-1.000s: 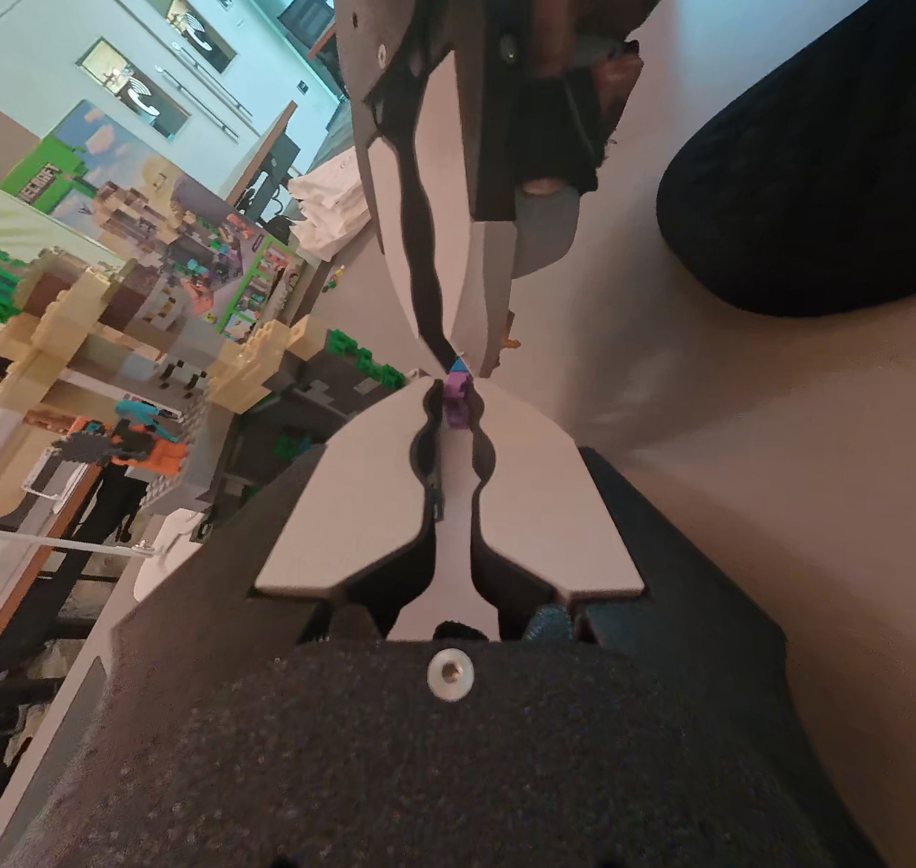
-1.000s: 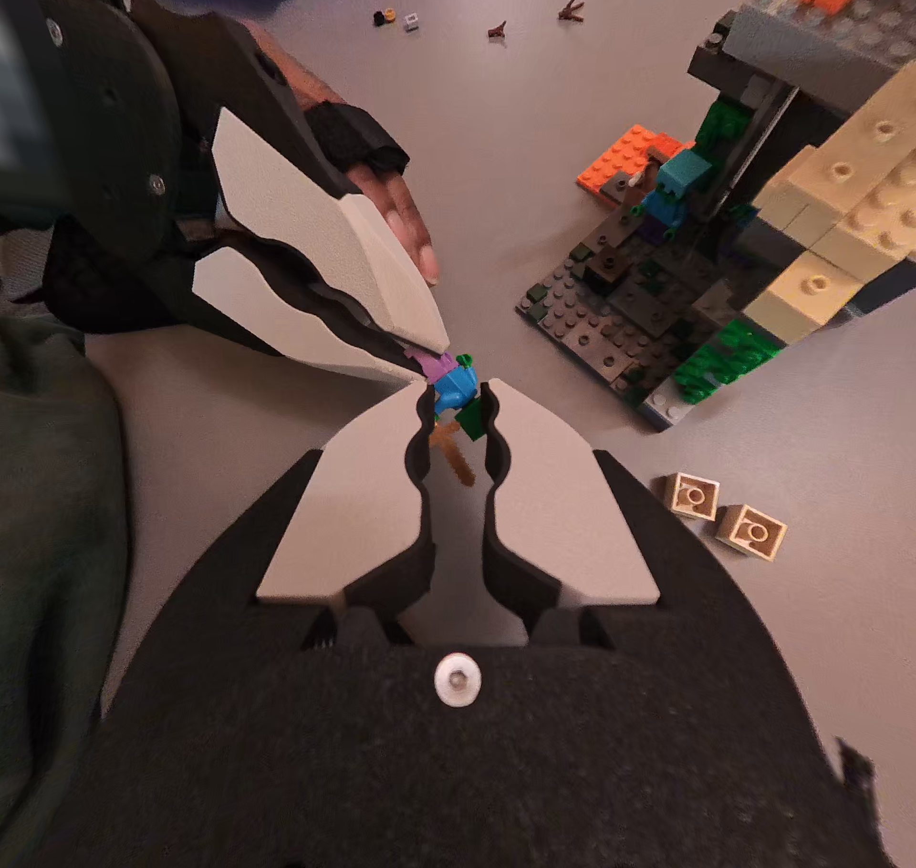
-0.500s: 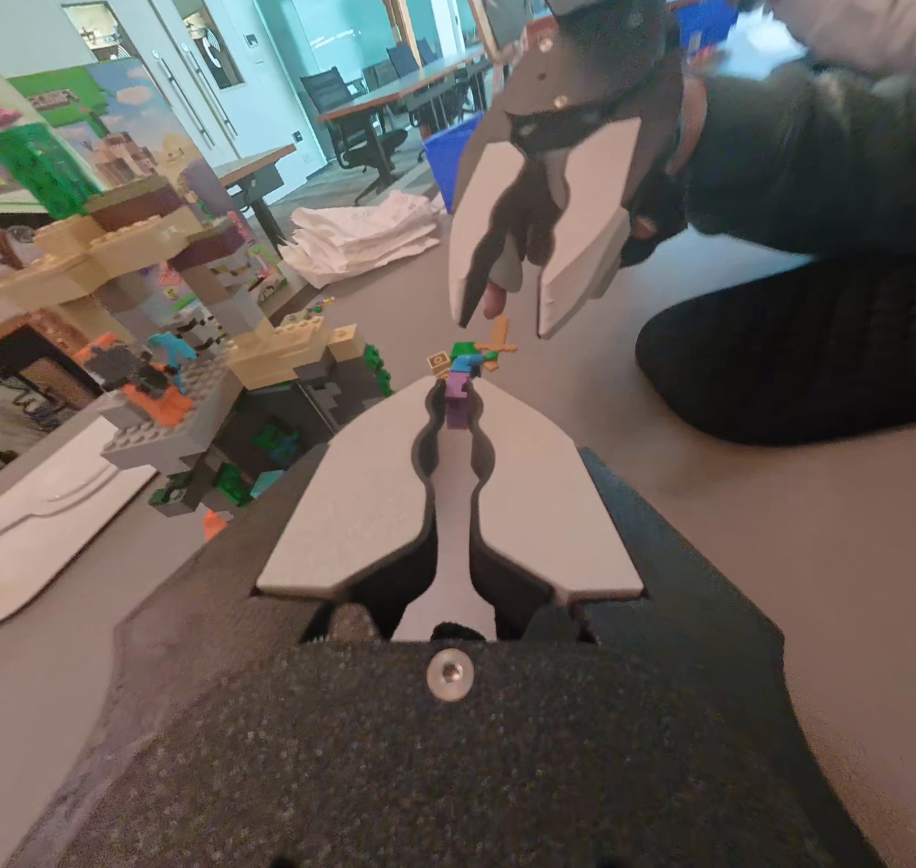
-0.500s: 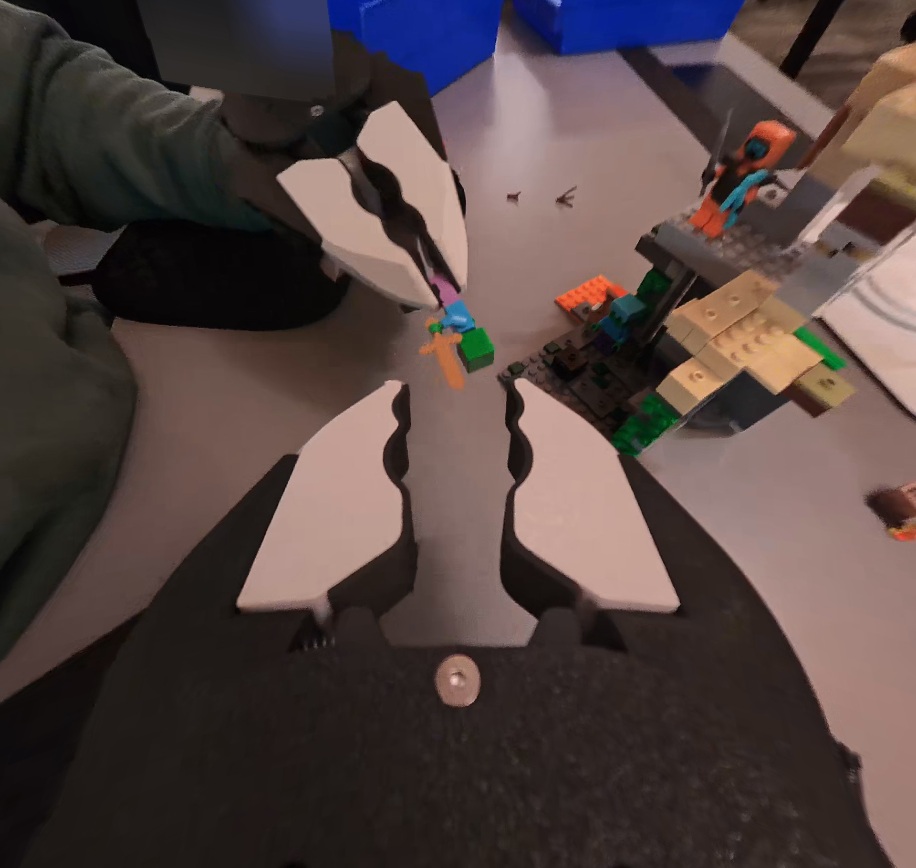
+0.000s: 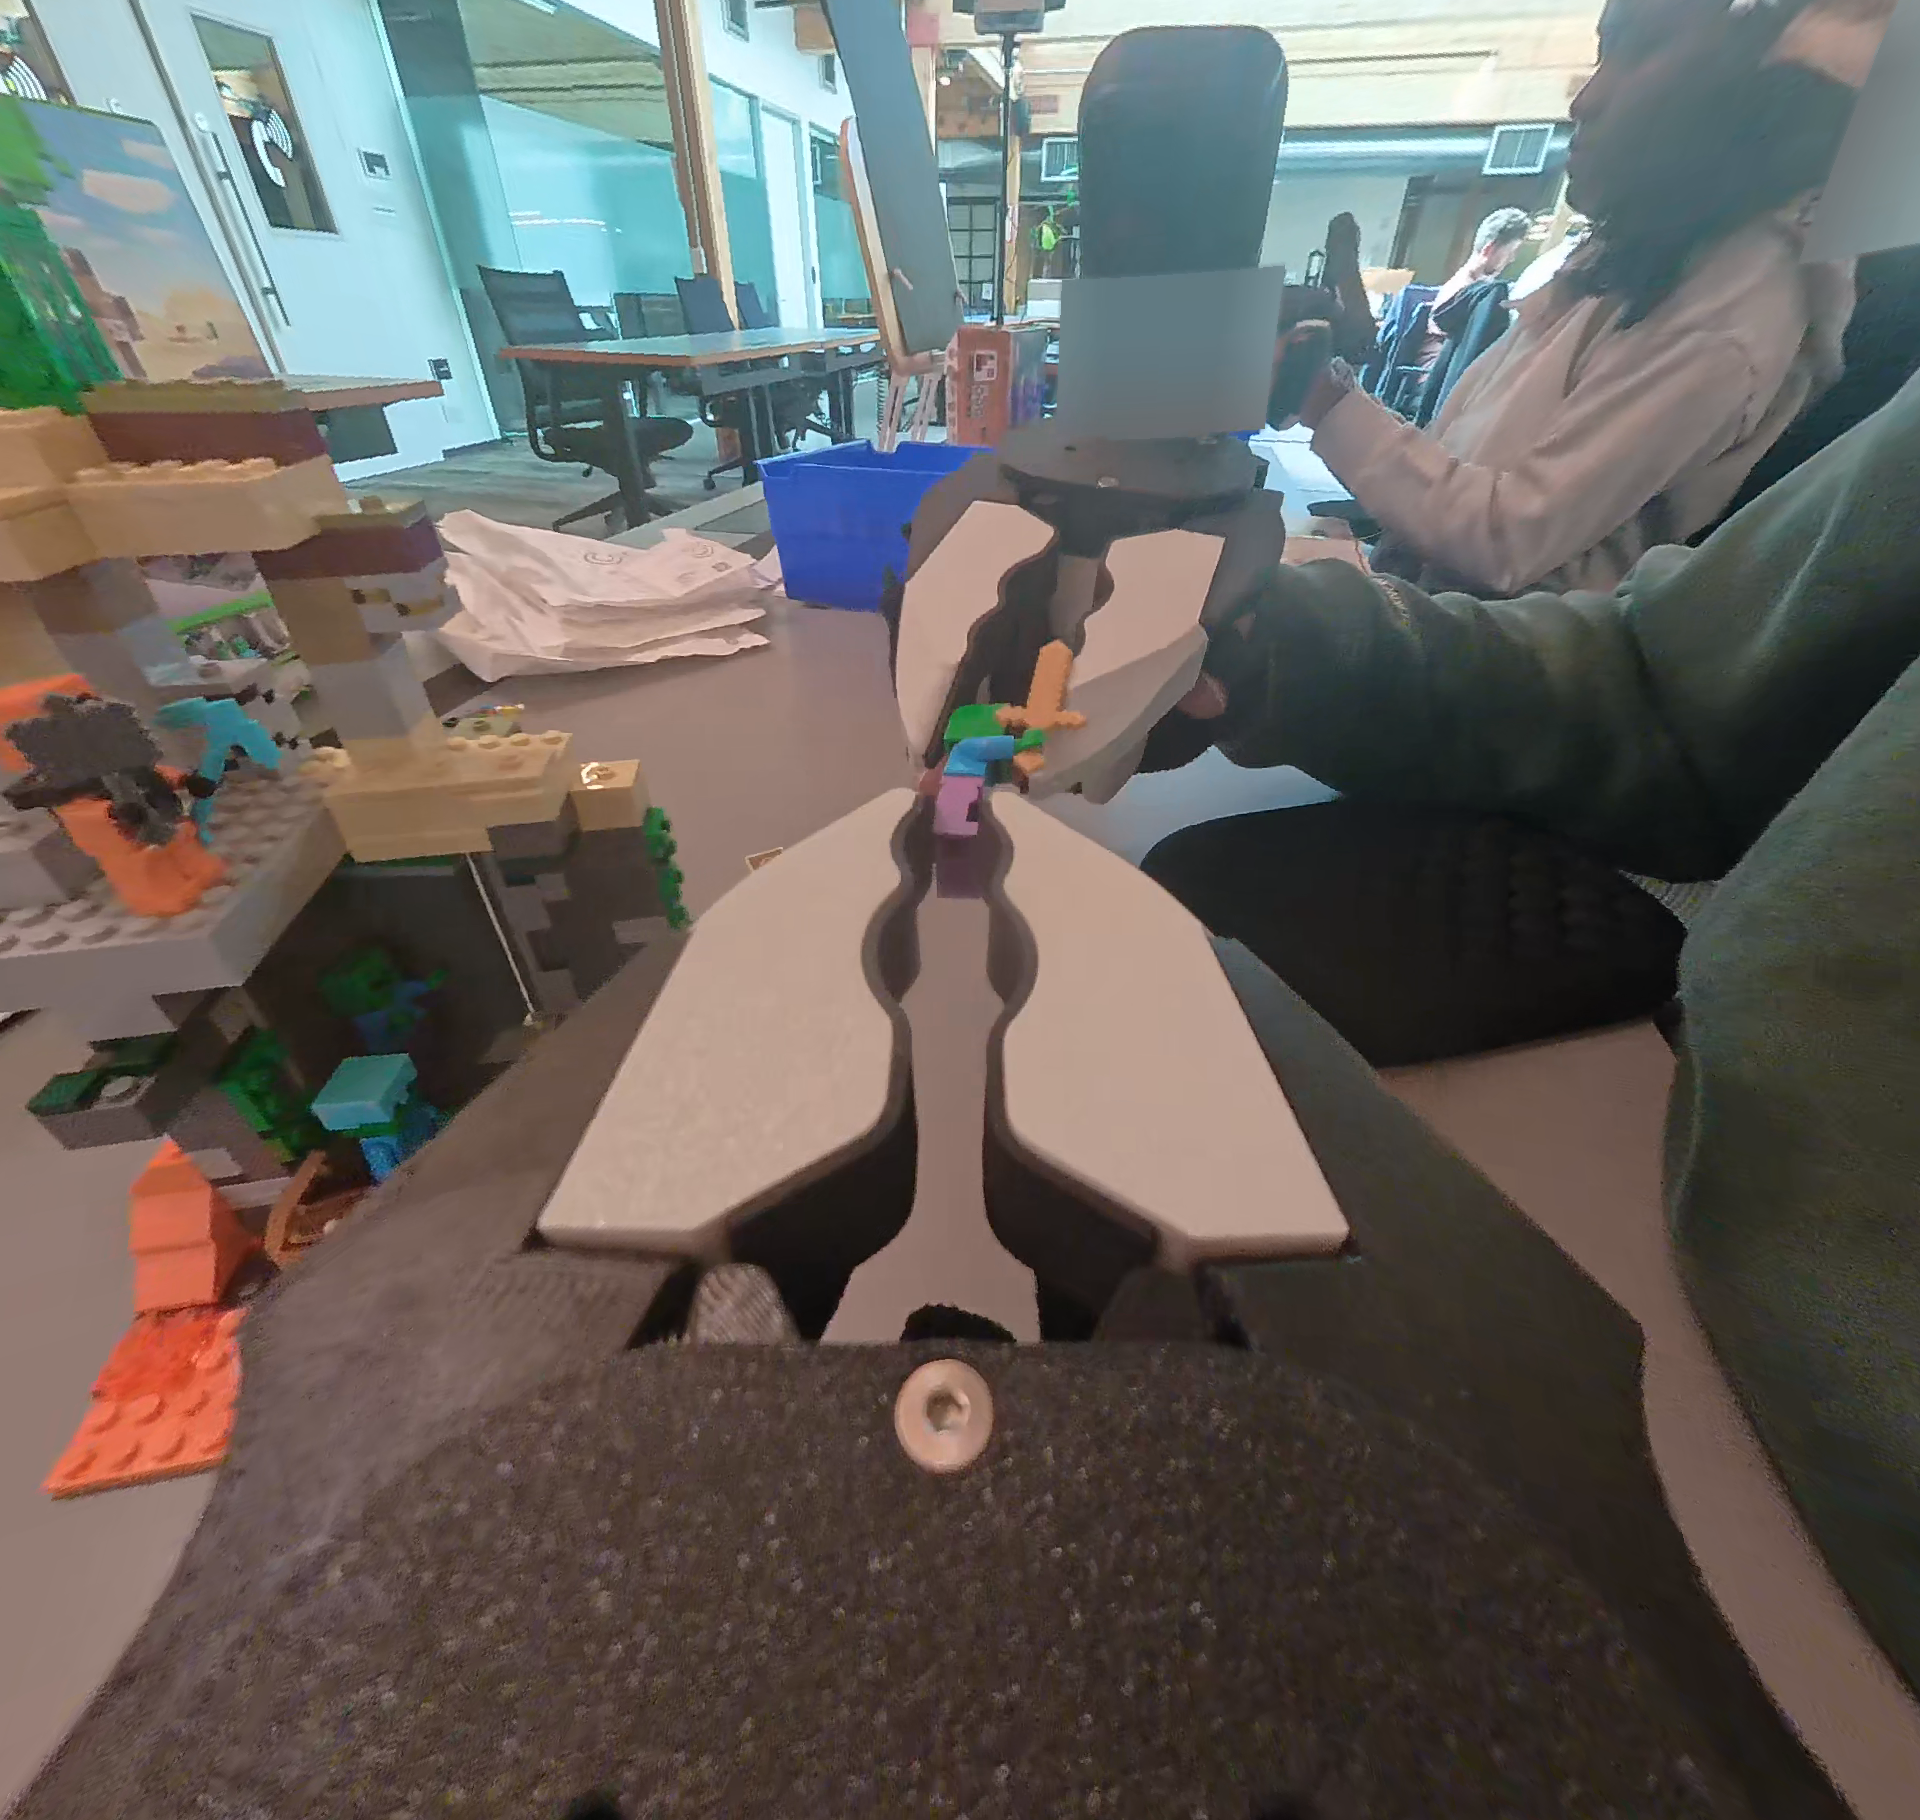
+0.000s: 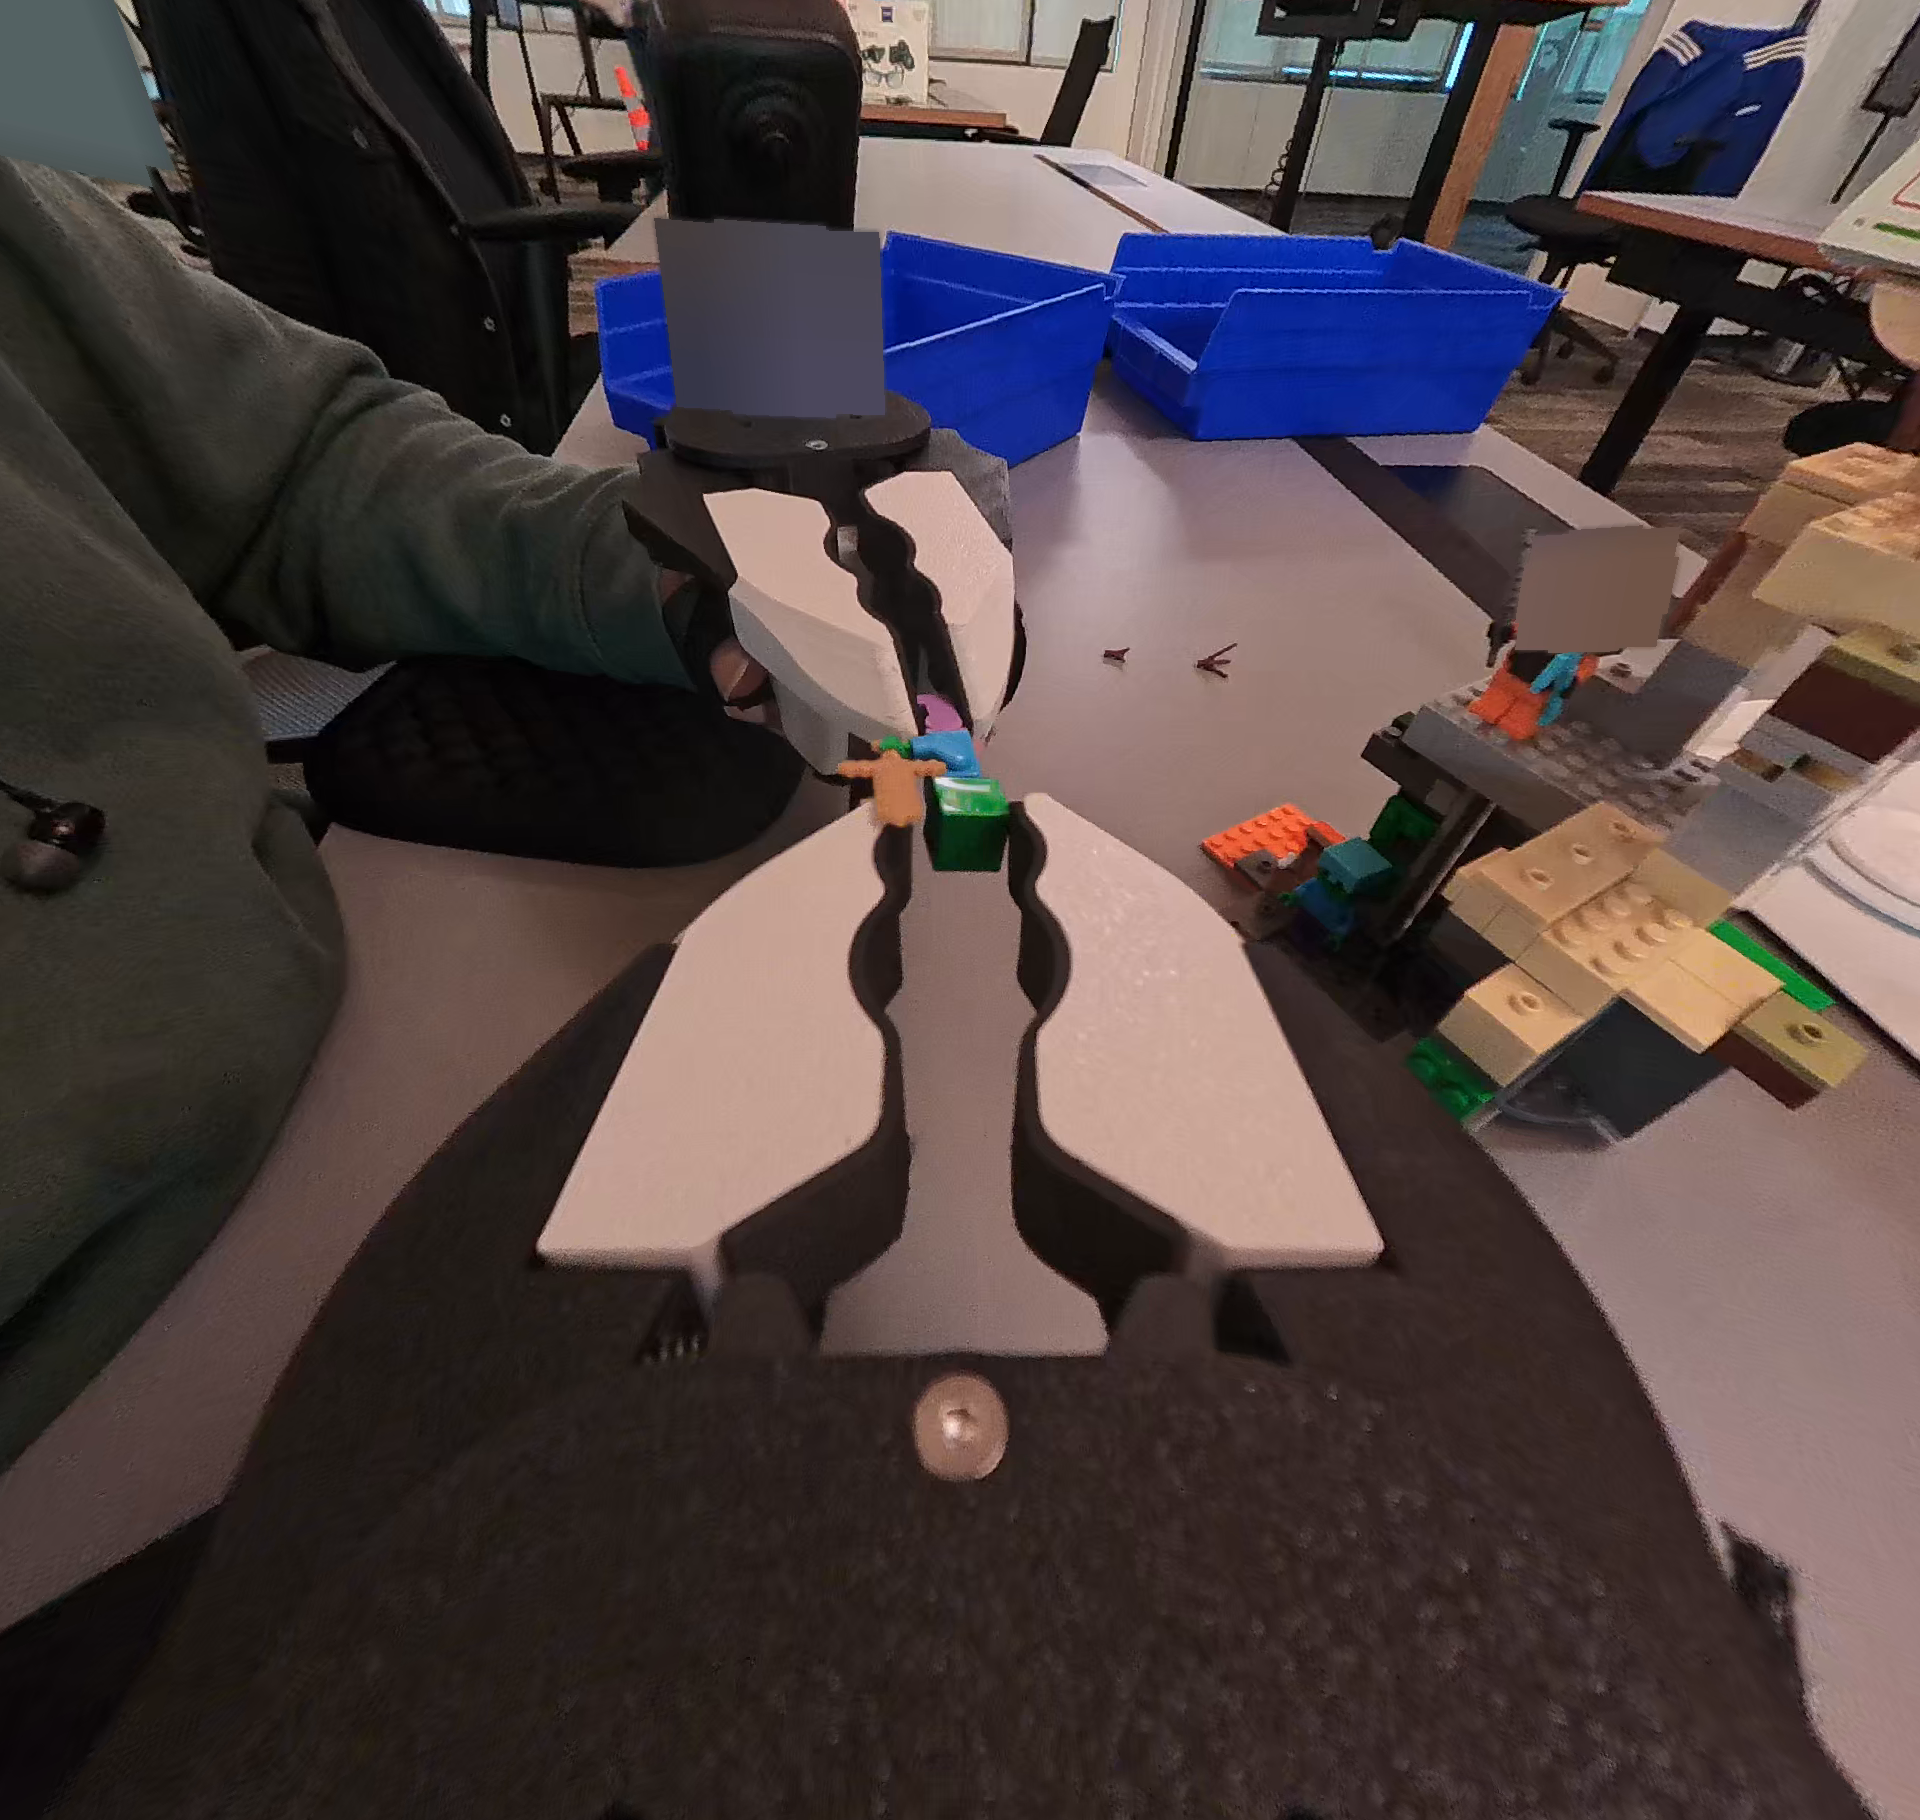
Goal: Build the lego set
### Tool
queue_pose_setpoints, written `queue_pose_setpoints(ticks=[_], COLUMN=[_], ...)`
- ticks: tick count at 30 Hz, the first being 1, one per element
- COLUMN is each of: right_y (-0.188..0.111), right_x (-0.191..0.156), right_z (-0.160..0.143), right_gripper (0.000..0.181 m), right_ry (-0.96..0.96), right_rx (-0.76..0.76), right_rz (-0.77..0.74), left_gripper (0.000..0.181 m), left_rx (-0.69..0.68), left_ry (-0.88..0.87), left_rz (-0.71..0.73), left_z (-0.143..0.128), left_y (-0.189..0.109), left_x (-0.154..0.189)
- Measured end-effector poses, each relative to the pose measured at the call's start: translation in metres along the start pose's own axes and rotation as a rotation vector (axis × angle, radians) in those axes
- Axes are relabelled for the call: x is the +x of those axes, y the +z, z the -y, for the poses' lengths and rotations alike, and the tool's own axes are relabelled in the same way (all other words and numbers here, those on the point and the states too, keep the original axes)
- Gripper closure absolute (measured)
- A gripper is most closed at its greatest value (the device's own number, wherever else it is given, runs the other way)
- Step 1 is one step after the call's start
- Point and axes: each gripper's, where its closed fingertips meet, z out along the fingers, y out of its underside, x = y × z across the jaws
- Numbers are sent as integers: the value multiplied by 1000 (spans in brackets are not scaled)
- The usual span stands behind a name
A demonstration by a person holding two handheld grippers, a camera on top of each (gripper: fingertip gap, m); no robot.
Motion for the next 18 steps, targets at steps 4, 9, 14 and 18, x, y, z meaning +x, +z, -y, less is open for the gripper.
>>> queue_pose_setpoints(ticks=[4,9,14,18], right_y=[-1,1,0,-2], right_x=[-1,2,12,19], right_z=[1,-5,-17,-26], right_gripper=[167,168,169,169], right_ry=[50,130,204,303], right_rx=[13,-19,-74,-116], right_rz=[21,38,2,-18], left_gripper=[174,173,167,159], left_rx=[-5,-33,-91,-155], left_ry=[-11,-9,104,222], left_rz=[-15,0,82,143], left_z=[-1,-7,-16,-24], left_y=[0,1,2,3], left_x=[1,-2,-10,-15])
